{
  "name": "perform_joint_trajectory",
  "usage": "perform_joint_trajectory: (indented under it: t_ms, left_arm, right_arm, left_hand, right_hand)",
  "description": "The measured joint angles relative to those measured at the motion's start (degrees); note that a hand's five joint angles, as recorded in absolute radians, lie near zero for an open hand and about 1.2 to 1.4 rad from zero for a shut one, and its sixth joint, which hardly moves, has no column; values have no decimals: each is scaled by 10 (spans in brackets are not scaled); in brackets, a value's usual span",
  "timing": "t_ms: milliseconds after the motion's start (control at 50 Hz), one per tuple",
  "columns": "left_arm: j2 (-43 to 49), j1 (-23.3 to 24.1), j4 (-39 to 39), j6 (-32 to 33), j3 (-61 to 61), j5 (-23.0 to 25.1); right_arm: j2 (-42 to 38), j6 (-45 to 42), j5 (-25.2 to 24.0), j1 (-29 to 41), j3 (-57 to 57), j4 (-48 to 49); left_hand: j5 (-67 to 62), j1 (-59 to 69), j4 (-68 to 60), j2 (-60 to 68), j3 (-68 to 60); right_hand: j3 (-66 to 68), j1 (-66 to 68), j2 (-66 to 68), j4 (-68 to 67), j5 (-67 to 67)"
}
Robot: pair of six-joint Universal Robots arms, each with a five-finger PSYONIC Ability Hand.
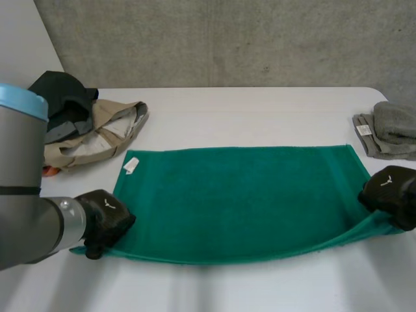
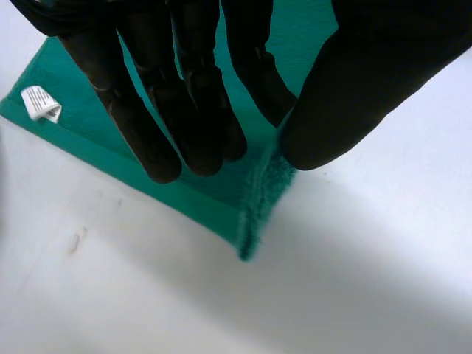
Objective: Fold the laundry.
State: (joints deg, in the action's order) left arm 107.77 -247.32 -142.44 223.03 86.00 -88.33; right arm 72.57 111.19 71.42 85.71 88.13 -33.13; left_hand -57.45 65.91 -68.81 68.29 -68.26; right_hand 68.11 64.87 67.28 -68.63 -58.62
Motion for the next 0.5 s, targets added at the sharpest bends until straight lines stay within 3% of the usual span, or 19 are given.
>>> perform_joint_trajectory:
  t_ms: [80, 200, 340, 500]
  left_arm:
    - [41, 2, -22, -2, -54, -21]
    - [131, 1, -112, -9, -181, -58]
    - [228, 6, -179, -9, -314, -59]
    - [335, 18, -201, -4, -455, -61]
  right_arm:
    - [-36, 47, 5, 11, -33, 53]
    - [-110, 134, 11, 27, -108, 148]
    - [-176, 189, 14, 38, -168, 242]
    - [-242, 214, 46, 52, -221, 360]
  left_hand:
    - [0, 0, 0, 0, 0]
    - [0, 0, 0, 0, 0]
    - [0, 0, 0, 0, 0]
    - [0, 0, 0, 0, 0]
  right_hand:
    - [0, 0, 0, 0, 0]
    - [0, 0, 0, 0, 0]
    - [0, 0, 0, 0, 0]
    - [0, 0, 0, 0, 0]
